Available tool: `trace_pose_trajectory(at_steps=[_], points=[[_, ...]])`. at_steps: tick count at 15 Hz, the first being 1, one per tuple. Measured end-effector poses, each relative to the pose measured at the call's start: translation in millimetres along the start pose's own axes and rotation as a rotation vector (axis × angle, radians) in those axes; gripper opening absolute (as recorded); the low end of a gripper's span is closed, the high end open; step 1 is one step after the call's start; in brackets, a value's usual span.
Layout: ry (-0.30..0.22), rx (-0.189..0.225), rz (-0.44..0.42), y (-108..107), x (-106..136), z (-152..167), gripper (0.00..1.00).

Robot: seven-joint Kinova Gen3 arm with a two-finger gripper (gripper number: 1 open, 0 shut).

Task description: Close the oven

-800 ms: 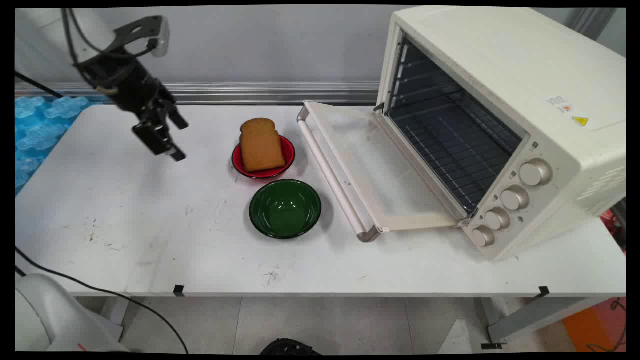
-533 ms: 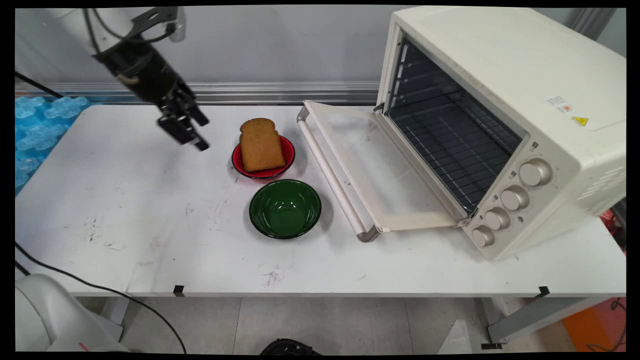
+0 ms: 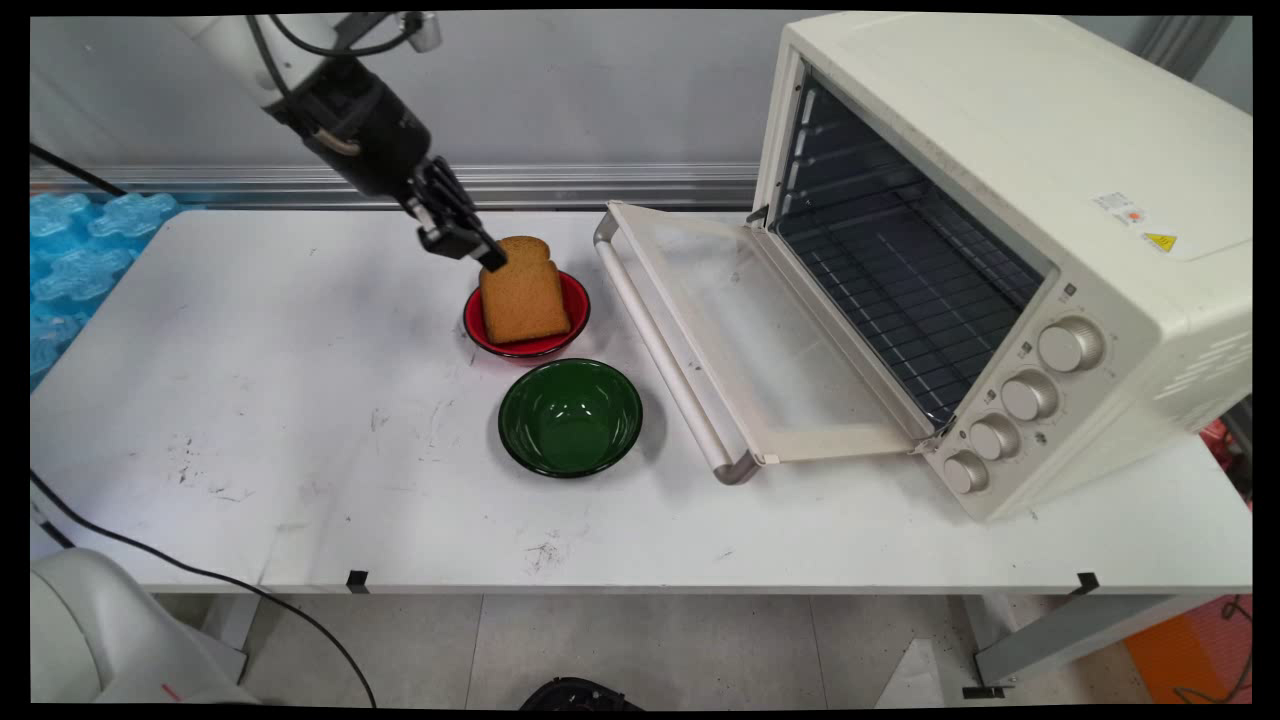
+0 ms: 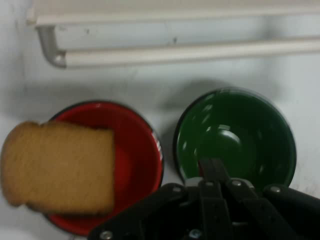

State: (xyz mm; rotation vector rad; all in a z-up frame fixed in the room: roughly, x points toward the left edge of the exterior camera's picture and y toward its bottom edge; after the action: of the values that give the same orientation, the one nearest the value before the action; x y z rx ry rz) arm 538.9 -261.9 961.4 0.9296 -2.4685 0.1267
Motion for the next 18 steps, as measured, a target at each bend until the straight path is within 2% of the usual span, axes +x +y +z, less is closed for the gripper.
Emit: trace_pose_trajectory(at_steps=[8,18], points=[[0.085,-0.018,0.003,12.4,-10.1,51.8,0.00],[0.177,-0.002,0.017,4.6,-21.4,116.0,0.00]])
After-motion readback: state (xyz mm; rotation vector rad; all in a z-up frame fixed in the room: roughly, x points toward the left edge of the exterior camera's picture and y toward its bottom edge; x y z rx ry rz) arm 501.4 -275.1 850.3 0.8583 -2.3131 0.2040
